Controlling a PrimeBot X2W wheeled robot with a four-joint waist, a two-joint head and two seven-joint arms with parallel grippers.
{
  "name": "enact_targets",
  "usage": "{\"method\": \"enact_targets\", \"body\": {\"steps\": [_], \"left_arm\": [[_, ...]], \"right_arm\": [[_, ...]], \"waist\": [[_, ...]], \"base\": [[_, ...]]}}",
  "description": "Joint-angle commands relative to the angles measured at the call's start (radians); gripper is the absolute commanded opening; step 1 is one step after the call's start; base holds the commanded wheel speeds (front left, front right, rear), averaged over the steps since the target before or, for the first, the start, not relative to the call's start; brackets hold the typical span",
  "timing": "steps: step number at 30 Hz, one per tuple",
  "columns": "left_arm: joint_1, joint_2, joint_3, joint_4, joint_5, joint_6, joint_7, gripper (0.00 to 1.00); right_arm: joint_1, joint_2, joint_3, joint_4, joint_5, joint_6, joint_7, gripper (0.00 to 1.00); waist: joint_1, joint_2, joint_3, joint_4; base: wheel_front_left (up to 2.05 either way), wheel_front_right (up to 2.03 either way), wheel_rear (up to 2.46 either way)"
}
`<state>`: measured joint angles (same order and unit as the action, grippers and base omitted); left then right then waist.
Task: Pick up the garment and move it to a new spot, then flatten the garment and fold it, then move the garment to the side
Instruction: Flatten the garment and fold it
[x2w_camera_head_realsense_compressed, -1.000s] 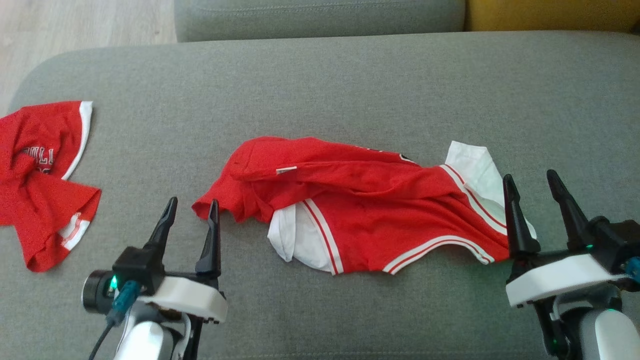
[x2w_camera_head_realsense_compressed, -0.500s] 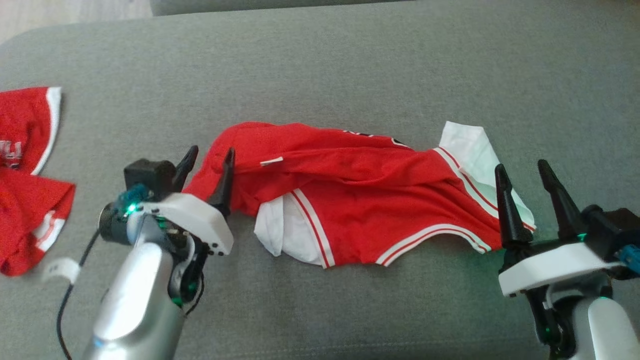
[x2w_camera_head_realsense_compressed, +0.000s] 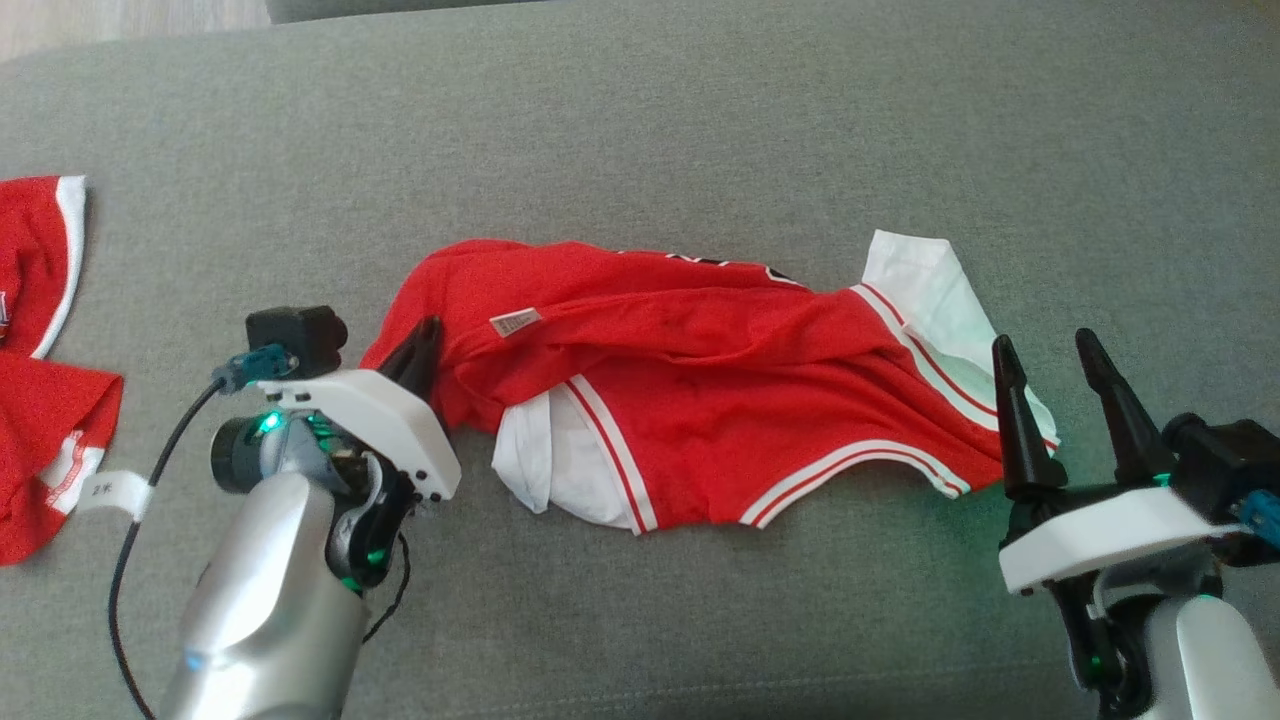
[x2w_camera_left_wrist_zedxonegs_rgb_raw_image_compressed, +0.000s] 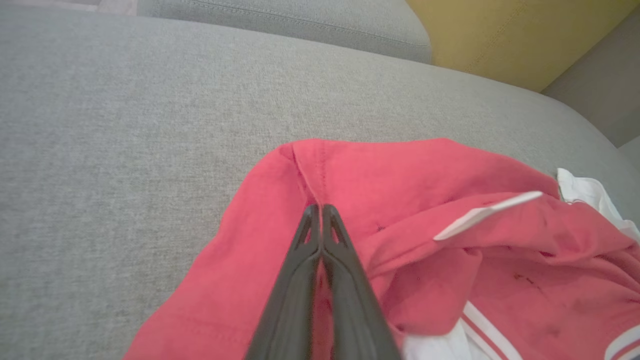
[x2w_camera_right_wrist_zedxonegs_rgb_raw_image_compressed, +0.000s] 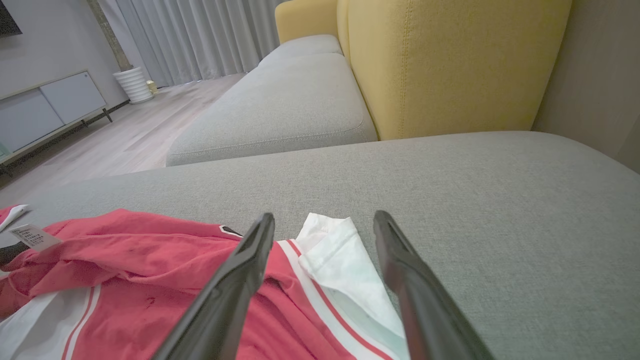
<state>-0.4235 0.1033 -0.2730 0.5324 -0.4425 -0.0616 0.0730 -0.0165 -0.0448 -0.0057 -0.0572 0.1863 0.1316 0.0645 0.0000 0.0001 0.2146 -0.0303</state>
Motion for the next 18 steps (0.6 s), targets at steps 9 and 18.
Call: {"method": "enact_targets", "body": {"steps": [9,18], "left_arm": [[-0.069,0.035,0.016,-0.059,0.038,0.013,-0.064,0.0],[-0.097,0.012,-0.018,-0.075,0.044,0.011,-0.076,0.0]], "right_arm": [[-0.102,-0.01,0.014,0.074,-0.081,-0.001,0.024,1.0],[-0.241,-0.037,0.065,0.337,-0.109,-0.001,0.018,1.0]], "waist": [[0.0,-0.0001,0.004,0.011],[0.0,-0.0001,0.032,0.045]], "base": [[0.0,0.0,0.0],[0.0,0.0,0.0]]}}
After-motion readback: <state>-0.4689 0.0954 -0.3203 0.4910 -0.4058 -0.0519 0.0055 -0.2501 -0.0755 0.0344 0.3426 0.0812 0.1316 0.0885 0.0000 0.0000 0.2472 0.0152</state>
